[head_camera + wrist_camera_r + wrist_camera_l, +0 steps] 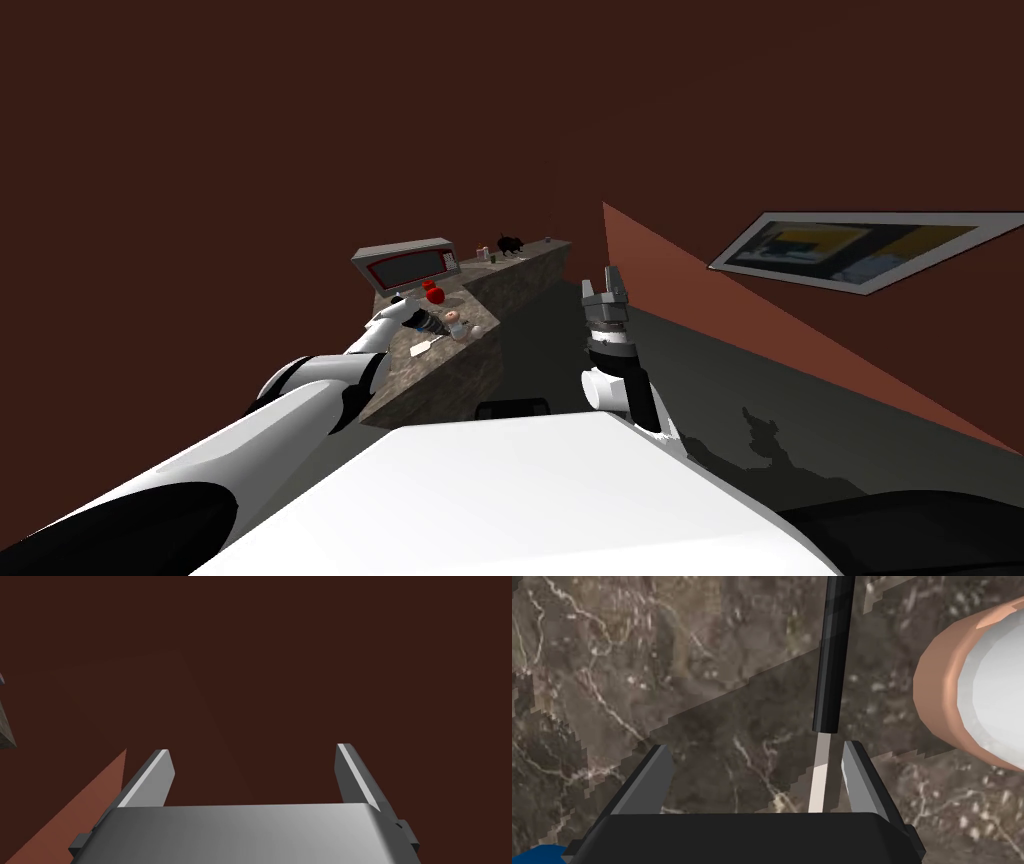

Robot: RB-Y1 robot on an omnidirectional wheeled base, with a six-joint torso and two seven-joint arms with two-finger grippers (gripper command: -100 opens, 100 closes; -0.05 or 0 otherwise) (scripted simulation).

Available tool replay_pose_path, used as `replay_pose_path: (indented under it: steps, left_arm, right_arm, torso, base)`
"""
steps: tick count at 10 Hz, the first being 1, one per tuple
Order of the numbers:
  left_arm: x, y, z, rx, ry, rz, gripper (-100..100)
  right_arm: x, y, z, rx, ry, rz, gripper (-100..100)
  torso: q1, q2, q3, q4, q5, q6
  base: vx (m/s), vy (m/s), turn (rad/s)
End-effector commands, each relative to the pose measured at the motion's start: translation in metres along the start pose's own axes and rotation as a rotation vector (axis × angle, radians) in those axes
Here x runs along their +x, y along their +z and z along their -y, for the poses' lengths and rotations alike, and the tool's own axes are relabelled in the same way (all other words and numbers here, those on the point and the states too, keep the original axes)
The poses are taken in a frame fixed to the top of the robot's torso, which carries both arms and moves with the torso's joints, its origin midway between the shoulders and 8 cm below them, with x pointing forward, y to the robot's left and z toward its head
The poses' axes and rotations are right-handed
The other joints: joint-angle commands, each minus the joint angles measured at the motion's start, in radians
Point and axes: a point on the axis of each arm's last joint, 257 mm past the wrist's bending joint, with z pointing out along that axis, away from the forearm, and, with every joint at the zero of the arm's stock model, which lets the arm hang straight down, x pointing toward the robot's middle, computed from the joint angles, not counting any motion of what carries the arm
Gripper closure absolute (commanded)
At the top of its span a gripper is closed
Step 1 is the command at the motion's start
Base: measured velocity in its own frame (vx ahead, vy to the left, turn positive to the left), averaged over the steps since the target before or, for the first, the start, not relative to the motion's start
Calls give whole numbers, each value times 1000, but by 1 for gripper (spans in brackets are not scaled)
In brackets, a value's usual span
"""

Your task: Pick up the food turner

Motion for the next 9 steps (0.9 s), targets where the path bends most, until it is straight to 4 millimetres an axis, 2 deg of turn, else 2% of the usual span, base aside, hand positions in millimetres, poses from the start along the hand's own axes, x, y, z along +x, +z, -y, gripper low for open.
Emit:
replay_pose_path:
  steps: [1, 3, 4, 6, 8, 9]
  left_arm:
    - [-9, -1, 2, -7, 10, -6, -100]
    - [-8, -1, 2, -4, 16, -5, -100]
    - [-8, -1, 2, -5, 19, -5, 100]
    - [-8, -1, 0, -9, 20, -4, 100]
    - [-3, -1, 1, -6, 47, -7, 100]
    - [-2, -1, 0, -7, 47, -8, 0]
  right_arm:
    - [0, 0, 0, 0, 0, 0, 0]
    - [0, 0, 0, 0, 0, 0, 0]
    - [0, 0, 0, 0, 0, 0, 0]
    - [0, 0, 0, 0, 0, 0, 0]
    - [0, 0, 0, 0, 0, 0, 0]
    - [0, 0, 0, 0, 0, 0, 0]
  torso:
    - [0, 0, 0, 0, 0, 0]
    - [-1, 0, 0, -1, 0, 0]
    - [2, 1, 0, 0, 1, 0]
    - [6, 1, 1, 0, 1, 0]
    - [5, 1, 0, -2, 2, -8]
    - [5, 1, 0, -2, 2, -9]
  base:
    - [60, -109, 96]
    - [37, -62, 48]
    - [2, -9, -2]
    - [1, -1, -30]
    - [1, 1, -17]
    - [0, 0, 0]
